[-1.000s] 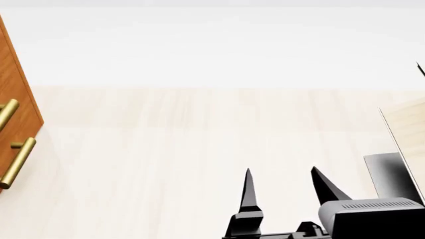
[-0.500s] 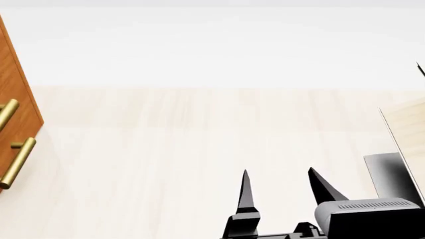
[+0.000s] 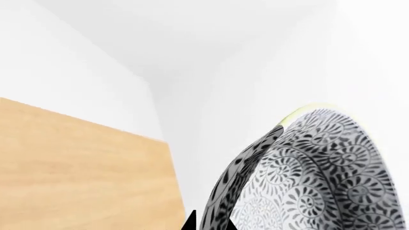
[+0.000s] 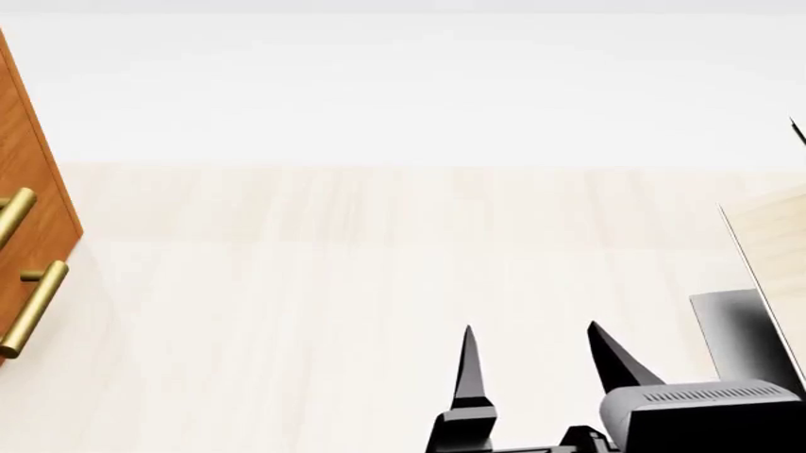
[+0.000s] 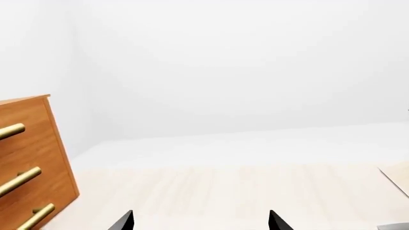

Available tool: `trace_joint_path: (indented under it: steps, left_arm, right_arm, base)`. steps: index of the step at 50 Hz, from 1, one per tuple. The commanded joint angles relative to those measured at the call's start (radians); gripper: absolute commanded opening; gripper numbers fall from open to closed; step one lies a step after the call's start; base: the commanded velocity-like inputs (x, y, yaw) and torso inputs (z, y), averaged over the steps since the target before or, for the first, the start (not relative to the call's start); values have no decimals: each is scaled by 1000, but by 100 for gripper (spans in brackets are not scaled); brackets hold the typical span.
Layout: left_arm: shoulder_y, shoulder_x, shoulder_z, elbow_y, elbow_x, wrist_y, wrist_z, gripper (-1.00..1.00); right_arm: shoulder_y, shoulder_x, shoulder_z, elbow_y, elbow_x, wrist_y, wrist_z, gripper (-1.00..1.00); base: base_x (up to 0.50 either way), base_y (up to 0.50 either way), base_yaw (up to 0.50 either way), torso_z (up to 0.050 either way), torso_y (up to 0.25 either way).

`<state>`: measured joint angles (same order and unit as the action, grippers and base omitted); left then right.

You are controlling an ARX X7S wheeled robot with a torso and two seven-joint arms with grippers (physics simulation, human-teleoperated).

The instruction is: Close the top drawer of the cabinet and put the bowl on top of it.

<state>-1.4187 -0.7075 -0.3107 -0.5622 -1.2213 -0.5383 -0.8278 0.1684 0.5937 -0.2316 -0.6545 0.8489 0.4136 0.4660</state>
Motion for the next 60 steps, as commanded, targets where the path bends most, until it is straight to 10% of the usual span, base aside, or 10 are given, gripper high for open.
trace_joint_path:
  steps: [1, 60]
  left_arm:
    - [5, 9, -2, -12, -14, 10, 2, -100]
    - [56, 51, 36, -129, 41, 50, 70, -100]
  right_arm:
    - [-5, 6, 4, -7, 4, -1, 6, 100]
    - [-6, 4, -8, 21, -2, -21, -8, 100]
  base:
    - [0, 0, 0, 0, 0]
    - [0, 0, 0, 0, 1]
